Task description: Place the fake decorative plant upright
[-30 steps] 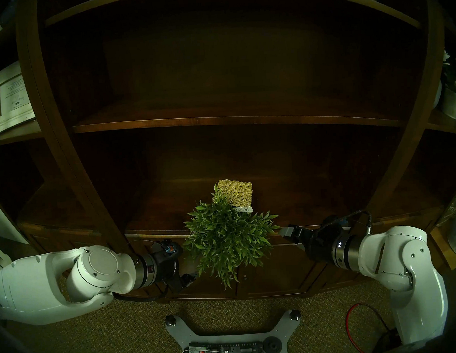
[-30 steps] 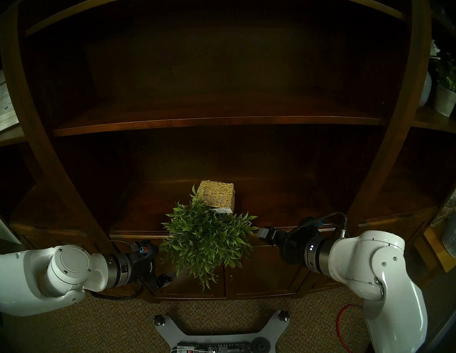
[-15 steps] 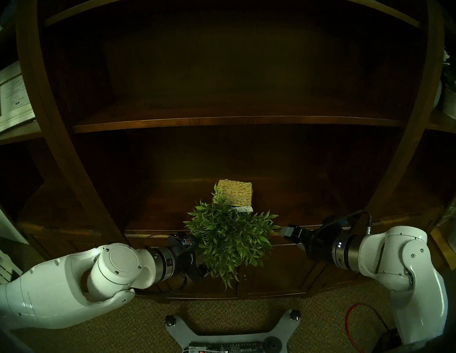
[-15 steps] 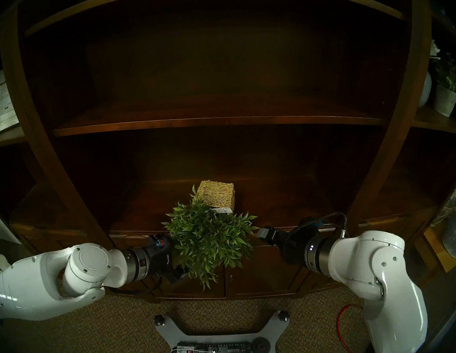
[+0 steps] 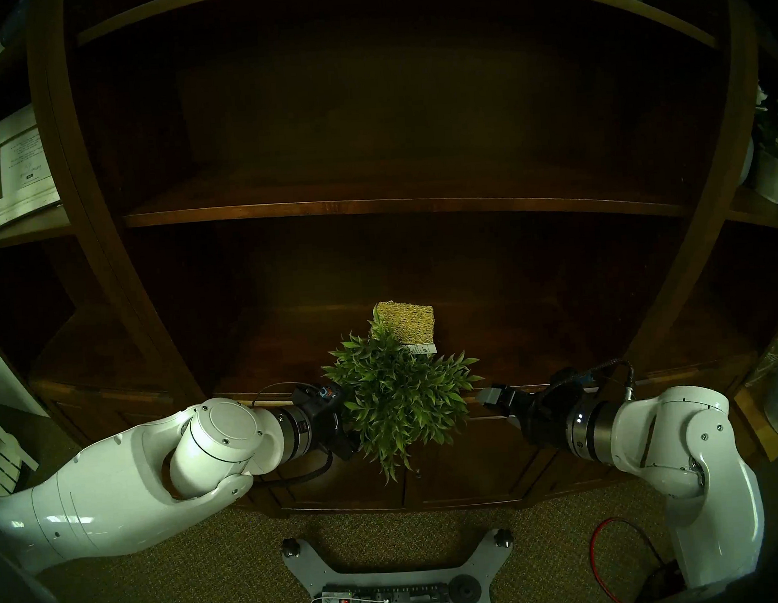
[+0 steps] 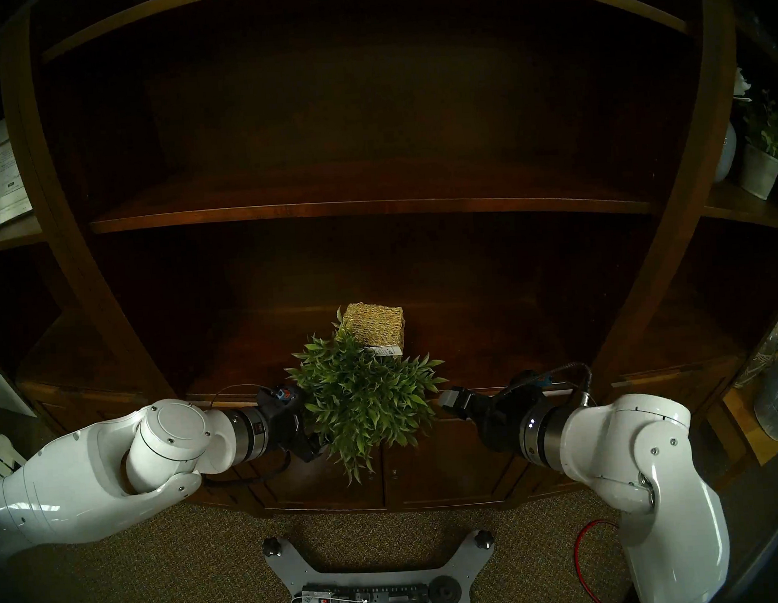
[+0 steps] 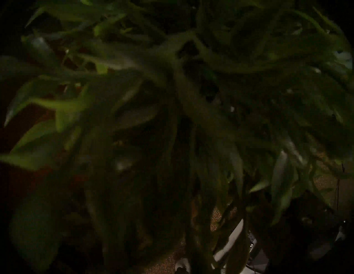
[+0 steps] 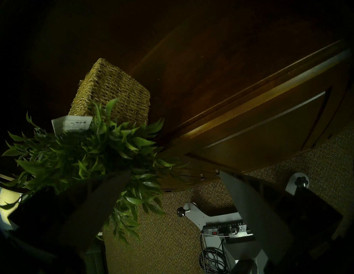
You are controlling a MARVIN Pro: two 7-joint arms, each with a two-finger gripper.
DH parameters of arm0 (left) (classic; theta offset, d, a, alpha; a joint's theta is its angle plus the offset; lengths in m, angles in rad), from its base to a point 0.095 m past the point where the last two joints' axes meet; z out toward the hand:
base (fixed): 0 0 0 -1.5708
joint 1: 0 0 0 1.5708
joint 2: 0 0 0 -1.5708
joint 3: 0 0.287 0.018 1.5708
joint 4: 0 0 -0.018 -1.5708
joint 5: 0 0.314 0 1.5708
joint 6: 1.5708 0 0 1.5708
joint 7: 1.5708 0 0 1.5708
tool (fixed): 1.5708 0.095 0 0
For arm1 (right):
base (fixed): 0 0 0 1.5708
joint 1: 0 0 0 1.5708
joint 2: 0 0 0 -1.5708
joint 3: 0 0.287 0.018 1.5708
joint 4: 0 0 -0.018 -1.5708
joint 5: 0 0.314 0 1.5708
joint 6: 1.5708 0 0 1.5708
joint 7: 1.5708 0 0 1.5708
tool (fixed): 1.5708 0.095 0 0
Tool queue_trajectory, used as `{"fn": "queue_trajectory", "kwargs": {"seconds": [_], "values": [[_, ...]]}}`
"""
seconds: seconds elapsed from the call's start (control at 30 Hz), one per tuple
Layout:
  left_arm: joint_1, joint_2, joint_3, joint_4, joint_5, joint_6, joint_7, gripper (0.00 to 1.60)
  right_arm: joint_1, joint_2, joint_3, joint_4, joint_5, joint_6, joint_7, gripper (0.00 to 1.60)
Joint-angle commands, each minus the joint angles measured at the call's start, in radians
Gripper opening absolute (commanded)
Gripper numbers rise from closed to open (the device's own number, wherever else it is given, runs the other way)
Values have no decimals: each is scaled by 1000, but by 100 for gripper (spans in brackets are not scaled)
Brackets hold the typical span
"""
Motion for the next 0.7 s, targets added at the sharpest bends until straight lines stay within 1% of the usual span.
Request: {"fn": "queue_trajectory", "kwargs": {"seconds": [0.0, 0.1, 0.3, 0.67], "values": [[-29, 36, -82, -81, -52, -17, 7, 160, 7, 0, 1, -28, -1, -1, 4, 160], [-28, 54, -107, -97, -80, -15, 11, 160, 7, 1, 0, -28, -1, -2, 4, 160], [-35, 60, -143, -92, -121, -8, 21, 160, 6, 1, 0, -29, -1, -3, 4, 160], [-80, 32, -167, -68, -149, 20, 22, 160, 6, 2, 0, -29, -1, -4, 4, 160]]}}
